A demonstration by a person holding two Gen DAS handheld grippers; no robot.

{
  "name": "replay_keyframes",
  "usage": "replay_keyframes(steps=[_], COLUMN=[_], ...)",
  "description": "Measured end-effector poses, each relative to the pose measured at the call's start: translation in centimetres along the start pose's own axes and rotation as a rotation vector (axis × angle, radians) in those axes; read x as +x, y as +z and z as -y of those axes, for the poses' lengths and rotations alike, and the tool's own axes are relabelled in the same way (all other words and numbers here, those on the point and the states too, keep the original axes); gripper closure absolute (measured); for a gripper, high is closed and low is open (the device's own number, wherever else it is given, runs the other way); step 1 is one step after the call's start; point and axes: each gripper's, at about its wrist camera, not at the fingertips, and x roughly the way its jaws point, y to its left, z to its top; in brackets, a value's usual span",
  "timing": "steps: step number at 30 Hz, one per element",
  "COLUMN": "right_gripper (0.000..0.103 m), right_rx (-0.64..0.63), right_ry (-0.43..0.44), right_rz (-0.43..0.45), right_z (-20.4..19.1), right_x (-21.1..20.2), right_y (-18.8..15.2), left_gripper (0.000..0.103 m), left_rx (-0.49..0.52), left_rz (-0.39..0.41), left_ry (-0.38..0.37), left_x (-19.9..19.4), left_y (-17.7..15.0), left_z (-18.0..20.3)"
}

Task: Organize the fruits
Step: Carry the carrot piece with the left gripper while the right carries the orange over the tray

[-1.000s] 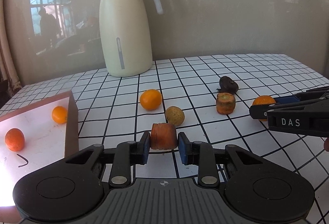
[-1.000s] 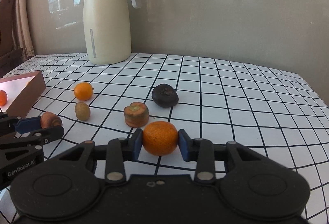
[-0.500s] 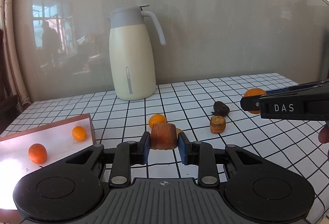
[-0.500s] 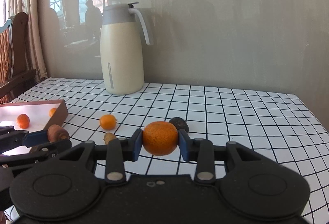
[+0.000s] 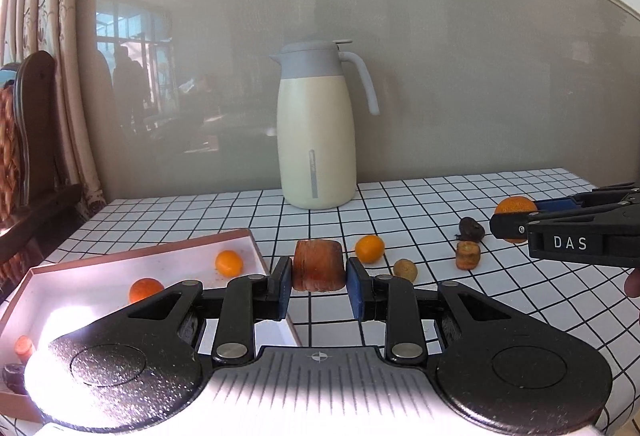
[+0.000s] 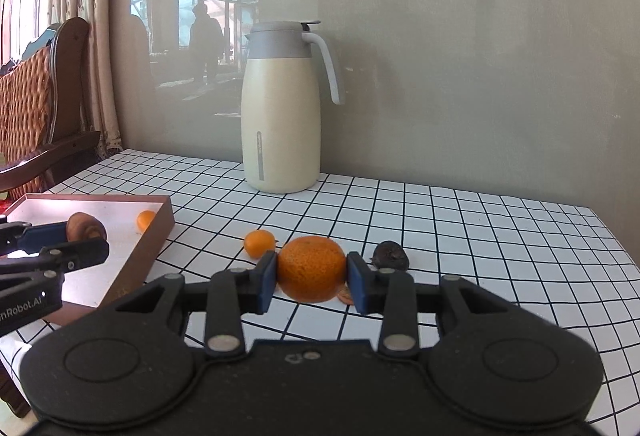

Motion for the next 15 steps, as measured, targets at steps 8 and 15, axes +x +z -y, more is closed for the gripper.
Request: replay_keyframes(steps=[8, 15], right_gripper=[0.075, 0.075], right_rx=[-0.025, -0.053], right_ry=[0.043, 0.085], right_rz=[0.025, 0.036], right_z=[-2.3, -4.7], right_x=[-0.8, -0.8], right_y=[0.6, 1.1], left_gripper=[0.074, 0.074], left_rx=[-0.016, -0.044], left_rz=[0.011, 0.012], left_ry=[0.028, 0.063], left_x=[-0.8, -2.1], left_y=[-0.2, -1.0], left_z=[-1.8, -3.4])
